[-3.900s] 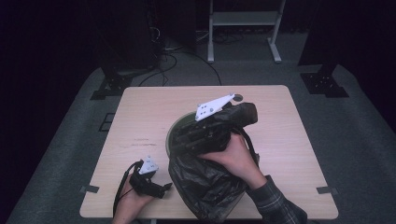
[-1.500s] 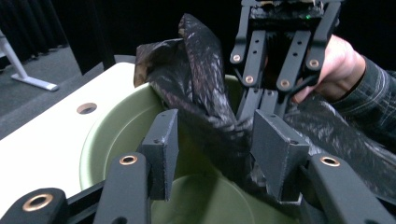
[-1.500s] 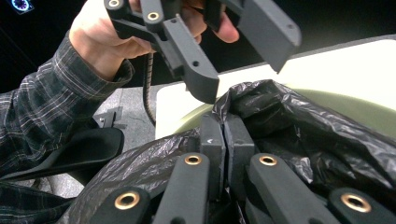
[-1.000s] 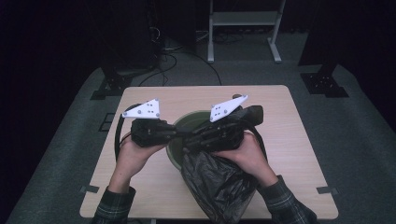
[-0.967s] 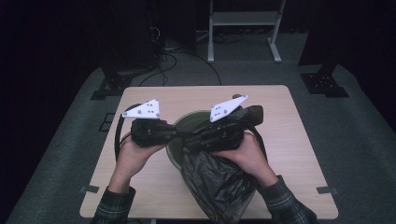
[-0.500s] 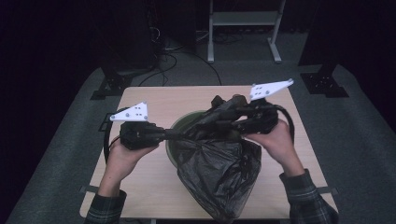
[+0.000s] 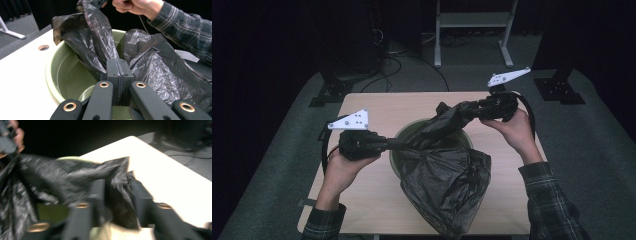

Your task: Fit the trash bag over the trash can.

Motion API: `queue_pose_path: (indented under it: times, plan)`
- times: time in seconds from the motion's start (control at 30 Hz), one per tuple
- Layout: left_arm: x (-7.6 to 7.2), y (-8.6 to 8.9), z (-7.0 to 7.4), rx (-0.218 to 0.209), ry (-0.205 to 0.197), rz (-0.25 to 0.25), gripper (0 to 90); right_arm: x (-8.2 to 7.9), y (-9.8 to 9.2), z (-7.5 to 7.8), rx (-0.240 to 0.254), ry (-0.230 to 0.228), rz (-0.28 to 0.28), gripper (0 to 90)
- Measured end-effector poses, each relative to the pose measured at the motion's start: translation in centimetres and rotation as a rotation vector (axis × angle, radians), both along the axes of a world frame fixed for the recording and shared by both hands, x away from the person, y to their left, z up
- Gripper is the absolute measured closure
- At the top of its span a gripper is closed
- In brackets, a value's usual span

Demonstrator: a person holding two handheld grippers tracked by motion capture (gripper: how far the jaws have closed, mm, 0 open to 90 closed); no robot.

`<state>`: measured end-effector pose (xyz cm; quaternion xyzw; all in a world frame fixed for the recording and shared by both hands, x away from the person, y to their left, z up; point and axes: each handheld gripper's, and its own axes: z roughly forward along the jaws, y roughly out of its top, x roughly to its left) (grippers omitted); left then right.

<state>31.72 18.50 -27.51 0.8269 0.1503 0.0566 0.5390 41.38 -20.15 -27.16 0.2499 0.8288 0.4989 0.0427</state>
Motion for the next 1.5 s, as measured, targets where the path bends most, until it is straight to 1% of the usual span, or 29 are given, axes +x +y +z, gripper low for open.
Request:
queue_pose_path:
  times: [0.03, 0.07, 0.1, 0.13, 0.17, 0.2, 0.23, 0.4, 0.43, 0.47, 0.5, 0.6, 0.67, 0.7, 0.83, 0.93, 0.97, 1.0, 1.07, 1.1, 1.13, 1.17, 1.2, 1.27, 1.33, 1.4, 1.43, 1.47, 1.5]
  plan:
    - [0.0, 0.0, 0.0, 0.0, 0.0, 0.0, 89.8, 0.0, 0.0, 0.0, 0.0, 0.0, 0.0, 74.3]
    - [0.0, 0.1, 0.1, -0.003, -0.004, 0.001, 89.8, -0.1, 0.3, -0.2, -0.005, 0.0, 0.024, 82.7]
    - [-0.2, 0.2, 0.2, -0.014, -0.007, 0.0, 89.9, -0.7, 0.9, -0.4, -0.02, -0.001, 0.057, 88.3]
    - [-0.2, 0.3, 0.3, -0.02, -0.009, 0.0, 89.9, -1.0, 1.3, -0.4, -0.029, -0.003, 0.081, 89.0]
    - [-0.3, 0.3, 0.4, -0.019, -0.012, 0.002, 89.8, -1.3, 1.7, -0.5, -0.045, 0.0, 0.101, 89.1]
    - [-0.3, 0.3, 0.4, -0.019, -0.012, 0.002, 89.8, -1.3, 1.7, -0.5, -0.045, 0.0, 0.101, 89.1]
    - [-0.4, 0.4, 0.7, -0.025, -0.018, 0.003, 89.9, -1.9, 2.6, -0.6, -0.067, 0.0, 0.137, 89.3]
    - [-0.4, 0.2, 1.3, -0.038, -0.035, 0.004, 89.8, -3.0, 5.0, -1.3, -0.106, 0.015, 0.217, 89.3]
    - [-0.4, 0.2, 1.3, -0.038, -0.035, 0.004, 89.8, -3.0, 5.0, -1.3, -0.106, 0.015, 0.217, 89.3]
    - [-0.3, 0.1, 1.4, -0.038, -0.039, 0.006, 89.8, -3.5, 6.0, -1.5, -0.123, 0.016, 0.252, 89.1]
    - [-0.1, -0.1, 1.5, -0.04, -0.041, 0.007, 89.8, -3.6, 6.3, -1.6, -0.13, 0.013, 0.263, 88.3]
    - [0.2, -0.4, 1.3, -0.033, -0.033, 0.008, 89.8, -4.3, 7.4, -1.8, -0.152, 0.019, 0.305, 84.6]
    - [0.2, -0.5, 1.1, -0.032, -0.031, 0.008, 89.8, -4.4, 7.5, -1.9, -0.153, 0.024, 0.311, 83.0]
    - [0.3, -0.6, 0.7, -0.027, -0.021, 0.009, 89.8, -4.6, 7.5, -2.0, -0.154, 0.03, 0.323, 79.7]
    - [0.4, -0.6, 0.2, -0.021, -0.01, 0.007, 89.8, -4.9, 6.4, -1.7, -0.119, 0.023, 0.307, 68.4]
    - [0.4, -0.5, -0.2, -0.011, -0.002, 0.01, 89.8, -4.9, 4.9, -0.8, -0.061, 0.002, 0.273, 59.7]
    - [0.4, -0.5, -0.2, -0.011, -0.002, 0.01, 89.8, -4.9, 4.9, -0.8, -0.061, 0.002, 0.273, 59.7]
    - [0.4, -0.5, -0.2, -0.011, 0.0, 0.009, 89.8, -4.7, 3.9, -0.2, -0.045, -0.023, 0.227, 54.1]
    - [0.4, -0.5, -0.3, -0.011, 0.001, 0.008, 89.8, -4.4, 3.2, 0.3, -0.035, -0.041, 0.191, 48.8]
    - [0.4, -0.5, -0.3, -0.011, 0.001, 0.008, 89.8, -4.4, 3.2, 0.3, -0.035, -0.041, 0.191, 48.8]
    - [0.4, -0.4, -0.3, -0.012, 0.002, 0.008, 89.8, -3.7, 2.4, 0.8, -0.016, -0.063, 0.131, 44.8]
    - [0.4, -0.4, -0.3, -0.011, 0.002, 0.008, 89.8, -3.7, 2.4, 0.8, -0.016, -0.063, 0.131, 44.8]
    - [0.4, -0.4, -0.3, -0.009, 0.001, 0.007, 89.8, -2.8, 1.9, 1.1, 0.002, -0.078, 0.064, 40.1]
    - [0.4, -0.4, -0.4, -0.007, 0.004, 0.007, 89.8, -1.6, 1.8, 1.1, 0.004, -0.072, 0.019, 37.1]
    - [0.4, -0.4, -0.4, -0.006, 0.004, 0.005, 89.8, -0.3, 1.9, 0.7, 0.0, -0.055, -0.005, 37.5]
    - [0.4, -0.3, -0.4, -0.005, 0.005, 0.003, 89.8, 1.0, 2.2, 0.1, 0.012, -0.019, -0.008, 37.1]
    - [0.4, -0.3, -0.4, -0.005, 0.005, 0.003, 89.8, 1.0, 2.2, 0.1, 0.012, -0.019, -0.008, 37.1]
    - [0.5, -0.3, -0.4, -0.008, 0.006, 0.003, 89.8, 1.8, 2.5, -0.5, 0.008, 0.01, -0.011, 37.1]
    - [0.5, -0.3, -0.4, -0.008, 0.006, 0.003, 89.8, 1.8, 2.5, -0.5, 0.008, 0.01, -0.011, 37.1]
